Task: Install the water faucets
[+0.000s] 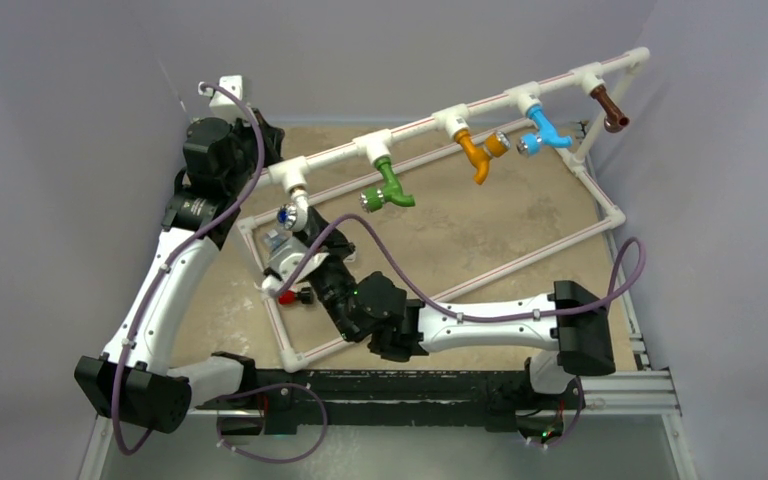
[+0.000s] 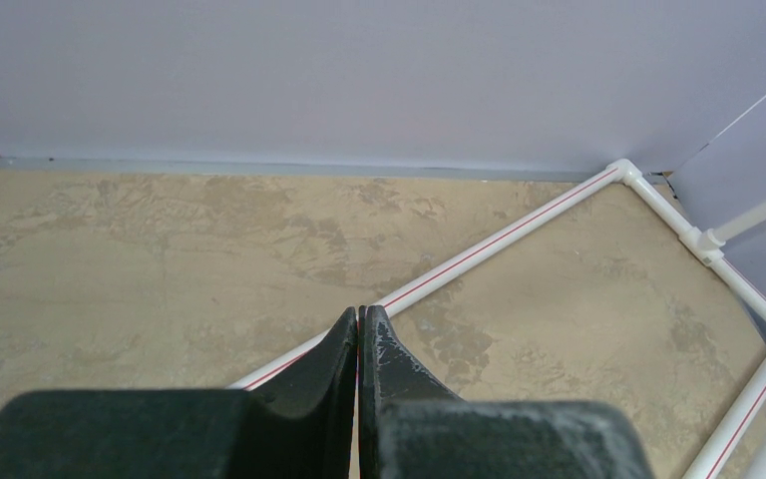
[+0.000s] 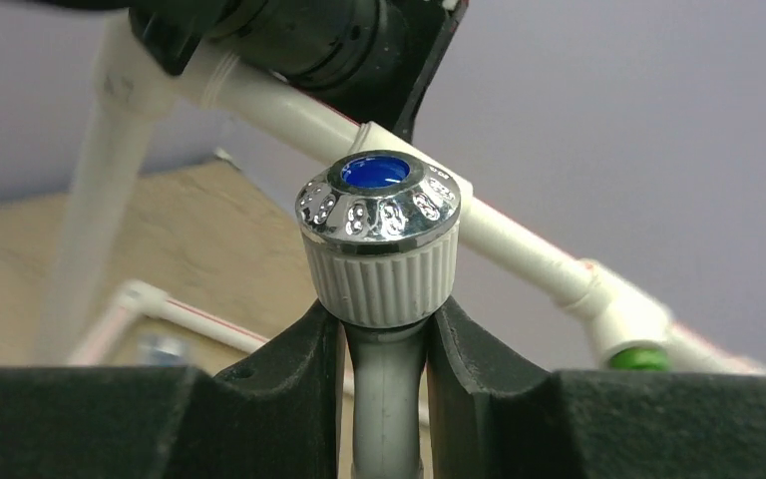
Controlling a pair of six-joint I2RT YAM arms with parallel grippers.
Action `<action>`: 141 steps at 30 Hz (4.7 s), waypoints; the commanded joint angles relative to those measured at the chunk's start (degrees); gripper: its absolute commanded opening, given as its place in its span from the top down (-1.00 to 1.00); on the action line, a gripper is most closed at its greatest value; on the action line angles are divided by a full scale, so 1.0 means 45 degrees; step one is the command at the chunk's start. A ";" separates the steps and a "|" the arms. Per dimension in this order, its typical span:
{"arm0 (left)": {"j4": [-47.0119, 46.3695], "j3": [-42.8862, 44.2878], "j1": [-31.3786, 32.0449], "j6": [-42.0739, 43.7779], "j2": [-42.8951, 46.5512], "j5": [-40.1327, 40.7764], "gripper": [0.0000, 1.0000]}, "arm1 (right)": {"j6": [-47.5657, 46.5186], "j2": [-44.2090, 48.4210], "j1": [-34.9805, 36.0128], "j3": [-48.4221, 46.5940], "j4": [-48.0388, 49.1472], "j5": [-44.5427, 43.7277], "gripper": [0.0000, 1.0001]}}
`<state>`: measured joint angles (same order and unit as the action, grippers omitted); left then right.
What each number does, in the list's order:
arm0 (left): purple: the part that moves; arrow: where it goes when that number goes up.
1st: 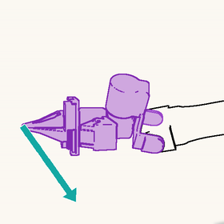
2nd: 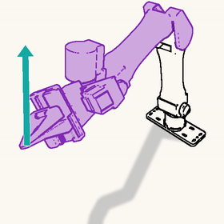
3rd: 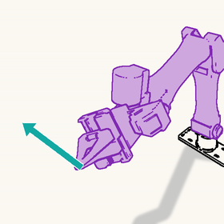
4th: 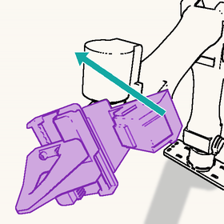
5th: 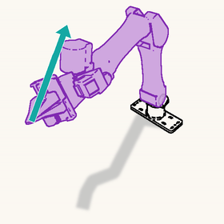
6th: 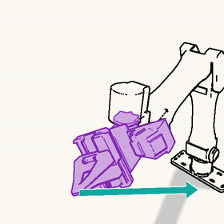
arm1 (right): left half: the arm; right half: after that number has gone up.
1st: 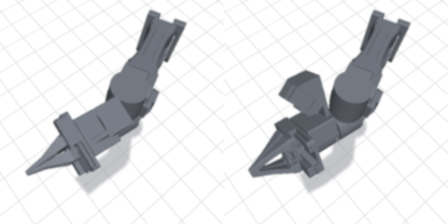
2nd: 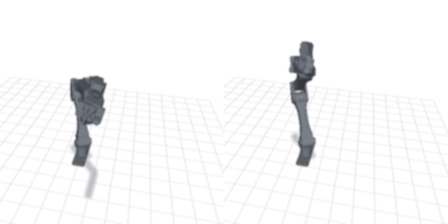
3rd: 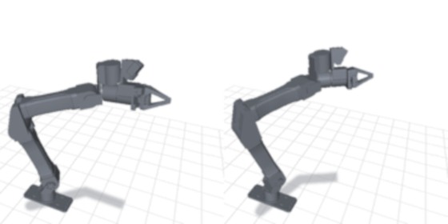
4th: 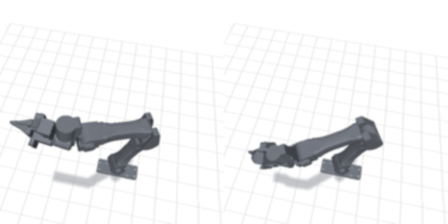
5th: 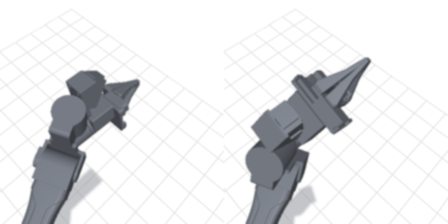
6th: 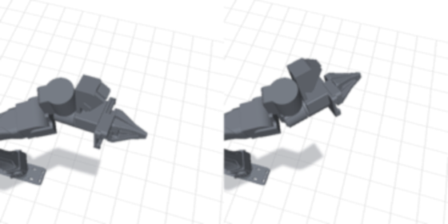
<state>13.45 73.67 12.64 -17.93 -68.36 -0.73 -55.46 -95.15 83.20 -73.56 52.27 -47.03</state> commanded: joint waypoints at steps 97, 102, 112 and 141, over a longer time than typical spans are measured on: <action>0.2176 -0.0609 -0.0232 -0.0033 -0.0356 -0.0894 1.00 | -1.0017 0.3888 0.0105 0.2776 -0.2275 0.3752 -0.74; 0.2174 -0.0609 -0.0232 -0.0038 -0.0356 -0.0894 1.00 | -1.0276 0.3067 0.0059 0.2138 -0.2214 0.4244 -0.72; 0.2147 -0.0609 -0.0232 -0.0038 -0.0346 -0.0912 1.00 | -0.9741 0.2529 -0.0486 0.1664 -0.2198 0.4370 -0.45; 0.2128 -0.0610 -0.0368 -0.0082 -0.0310 -0.1102 1.00 | 0.5276 0.1301 -0.0793 0.0965 0.0464 0.2321 1.00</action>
<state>13.52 73.82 11.35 -17.98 -68.66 -2.20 -65.93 -88.38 79.92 -65.91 46.35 -33.04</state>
